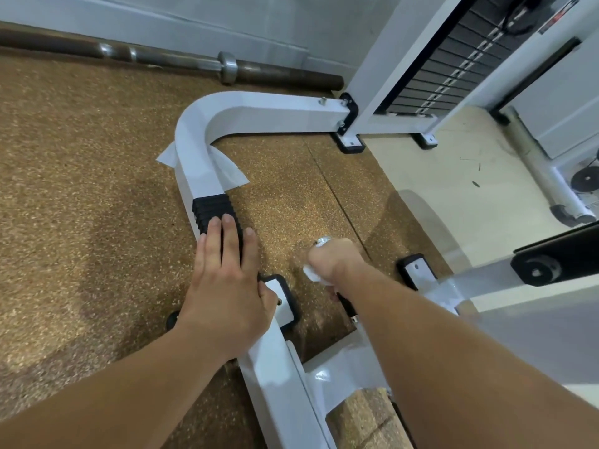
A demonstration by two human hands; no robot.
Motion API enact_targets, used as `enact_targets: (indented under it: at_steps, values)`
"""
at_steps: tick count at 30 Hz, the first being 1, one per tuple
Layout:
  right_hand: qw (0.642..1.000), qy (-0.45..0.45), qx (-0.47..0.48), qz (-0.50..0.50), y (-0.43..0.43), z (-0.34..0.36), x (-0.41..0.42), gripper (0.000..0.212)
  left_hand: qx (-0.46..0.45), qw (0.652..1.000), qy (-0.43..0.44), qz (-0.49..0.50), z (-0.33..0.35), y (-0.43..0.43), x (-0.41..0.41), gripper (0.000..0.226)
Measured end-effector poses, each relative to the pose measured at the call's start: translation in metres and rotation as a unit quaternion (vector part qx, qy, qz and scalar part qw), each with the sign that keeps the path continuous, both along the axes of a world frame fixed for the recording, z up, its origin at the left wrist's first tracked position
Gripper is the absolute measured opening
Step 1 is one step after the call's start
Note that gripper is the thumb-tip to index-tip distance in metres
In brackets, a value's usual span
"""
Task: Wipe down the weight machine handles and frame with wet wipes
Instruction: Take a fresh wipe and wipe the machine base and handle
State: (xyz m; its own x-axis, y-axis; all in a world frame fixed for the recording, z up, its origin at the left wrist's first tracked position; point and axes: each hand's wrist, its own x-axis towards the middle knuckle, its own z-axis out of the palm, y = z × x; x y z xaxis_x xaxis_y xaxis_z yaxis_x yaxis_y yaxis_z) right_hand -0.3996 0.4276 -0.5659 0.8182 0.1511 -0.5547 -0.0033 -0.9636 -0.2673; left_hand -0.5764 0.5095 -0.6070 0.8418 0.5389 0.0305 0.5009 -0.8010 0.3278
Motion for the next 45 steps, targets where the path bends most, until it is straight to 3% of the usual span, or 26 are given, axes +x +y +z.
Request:
enact_targets:
  at_steps: [3,6,8,11,13,16,18,20,23,25,29,34,37,40,42,45]
  values:
    - [0.961,-0.235,-0.106,0.101,-0.009,-0.004,-0.03,0.018,0.011,1.0,-0.002,0.006,0.0,0.0,0.001,0.087]
    - [0.922,-0.304,-0.149,0.19,-0.02,-0.009,-0.043,0.032,0.013,1.0,-0.005,0.003,-0.002,0.0,0.002,0.087]
    - [0.941,-0.262,-0.13,0.171,-0.021,-0.002,-0.038,0.03,0.011,1.0,-0.011,0.001,-0.002,0.0,0.001,0.087]
    - [0.991,-0.098,-0.066,0.054,-0.017,0.01,-0.025,0.026,0.012,1.0,-0.013,-0.001,-0.002,0.001,-0.001,0.086]
    - [1.0,0.0,-0.018,-0.009,-0.015,0.013,-0.018,0.026,0.009,1.0,-0.022,-0.005,-0.003,0.001,-0.001,0.084]
    - [0.995,0.099,-0.014,0.004,-0.009,0.019,-0.012,0.012,0.018,0.999,-0.027,-0.002,-0.004,0.0,0.0,0.084]
    - [0.996,0.084,-0.01,-0.002,-0.007,0.019,-0.011,0.009,0.021,1.0,-0.021,-0.002,-0.004,0.001,0.0,0.083]
    - [1.0,-0.014,0.001,0.0,-0.017,0.015,-0.022,0.019,0.024,0.999,-0.023,-0.006,-0.004,0.001,0.0,0.083]
    - [0.962,-0.218,-0.109,0.123,-0.027,0.007,-0.045,0.024,0.022,0.999,-0.03,-0.003,-0.002,0.0,-0.001,0.083]
    - [0.943,-0.241,-0.152,0.174,-0.028,0.007,-0.05,0.038,0.022,0.999,-0.028,-0.004,-0.004,0.001,-0.001,0.083]
    - [0.924,-0.234,-0.224,0.204,-0.032,0.005,-0.05,0.056,0.02,0.999,-0.027,-0.011,-0.003,0.001,-0.004,0.081]
    - [0.96,-0.177,-0.165,0.139,-0.042,0.007,-0.051,0.028,0.009,0.999,-0.043,-0.01,-0.005,0.001,-0.003,0.08]
    - [0.958,-0.159,-0.211,0.113,-0.045,0.015,-0.053,0.035,0.014,0.999,-0.031,-0.011,-0.003,0.001,-0.003,0.081]
    - [0.985,-0.058,-0.144,0.078,-0.03,0.029,-0.04,0.016,0.013,1.0,-0.029,-0.004,-0.001,0.001,-0.003,0.082]
    - [0.996,0.048,-0.075,0.029,-0.015,0.032,-0.028,0.032,0.012,1.0,-0.025,-0.006,-0.001,0.0,-0.002,0.082]
    - [0.994,0.076,0.039,-0.067,-0.004,0.021,-0.02,0.03,0.017,1.0,-0.022,-0.006,-0.003,0.001,-0.001,0.082]
